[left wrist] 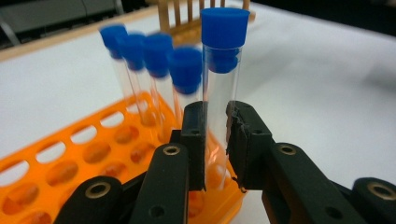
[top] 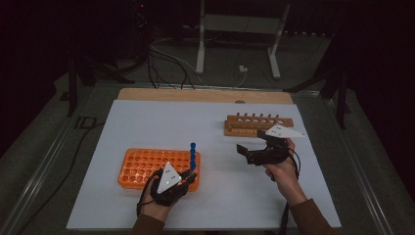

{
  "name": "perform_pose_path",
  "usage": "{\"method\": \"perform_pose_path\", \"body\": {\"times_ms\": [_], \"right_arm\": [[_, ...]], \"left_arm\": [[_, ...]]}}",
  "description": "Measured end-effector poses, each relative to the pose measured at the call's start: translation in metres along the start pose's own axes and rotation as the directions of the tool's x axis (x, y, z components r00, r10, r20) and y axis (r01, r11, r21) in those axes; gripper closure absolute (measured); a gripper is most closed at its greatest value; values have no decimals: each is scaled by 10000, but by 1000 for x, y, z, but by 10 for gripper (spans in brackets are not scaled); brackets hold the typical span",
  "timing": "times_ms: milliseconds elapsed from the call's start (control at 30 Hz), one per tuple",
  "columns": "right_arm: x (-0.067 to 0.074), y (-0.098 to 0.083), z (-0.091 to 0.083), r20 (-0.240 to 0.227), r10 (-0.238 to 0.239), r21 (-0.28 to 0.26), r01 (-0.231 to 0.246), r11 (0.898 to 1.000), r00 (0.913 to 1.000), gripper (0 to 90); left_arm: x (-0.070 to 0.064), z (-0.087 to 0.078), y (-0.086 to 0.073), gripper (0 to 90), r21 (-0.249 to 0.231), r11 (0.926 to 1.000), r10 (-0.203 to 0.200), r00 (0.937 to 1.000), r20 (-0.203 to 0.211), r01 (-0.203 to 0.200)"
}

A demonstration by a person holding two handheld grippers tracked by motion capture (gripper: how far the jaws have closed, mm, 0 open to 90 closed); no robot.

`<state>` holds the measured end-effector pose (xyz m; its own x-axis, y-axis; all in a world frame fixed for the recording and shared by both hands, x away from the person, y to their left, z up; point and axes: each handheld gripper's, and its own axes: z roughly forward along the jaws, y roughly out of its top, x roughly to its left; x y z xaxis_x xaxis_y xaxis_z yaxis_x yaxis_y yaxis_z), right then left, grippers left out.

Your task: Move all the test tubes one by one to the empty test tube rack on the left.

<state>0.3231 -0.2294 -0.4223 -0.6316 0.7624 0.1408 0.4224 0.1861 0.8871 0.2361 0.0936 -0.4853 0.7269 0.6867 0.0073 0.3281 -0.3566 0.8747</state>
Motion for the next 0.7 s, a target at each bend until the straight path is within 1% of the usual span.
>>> {"method": "perform_pose_path", "body": {"times_ms": [67,200,267,333,467,500,567,633,700], "right_arm": [[-1,-1,-1,20,35,-1,-35,10000,10000,5],[-5,-6,-6,53,157,-44,-156,9999,9999,4],[-7,-9,-8,111,169,-15,-169,9999,9998,4],[-9,-12,-9,180,213,35,-214,9998,9996,4],[-12,-19,-13,312,198,64,-200,9998,9993,5],[-12,-20,-15,391,116,46,-118,9999,9992,4],[-12,-24,-18,390,52,-23,-51,10000,9992,4],[-11,-29,-21,443,-172,-41,174,9998,9989,4],[-10,-34,-25,486,-297,-119,303,9995,9984,4]], "left_arm": [[-2,3,-2,775,346,9994,88,10000,-37,-87],[-3,4,-2,778,656,9978,117,9999,-116,-109],[-4,6,-4,779,895,9957,255,9995,-203,-235],[-3,6,-4,779,935,9956,127,9997,-194,-108],[-4,5,-5,779,913,9958,138,9995,-267,-113],[-4,5,-5,779,896,9959,106,9996,-265,-82],[-4,4,-6,777,864,9962,114,9995,-289,-88],[-3,3,-7,774,853,9964,39,9998,-215,-20],[-3,2,-7,761,834,9965,33,9997,-239,-13]]}}
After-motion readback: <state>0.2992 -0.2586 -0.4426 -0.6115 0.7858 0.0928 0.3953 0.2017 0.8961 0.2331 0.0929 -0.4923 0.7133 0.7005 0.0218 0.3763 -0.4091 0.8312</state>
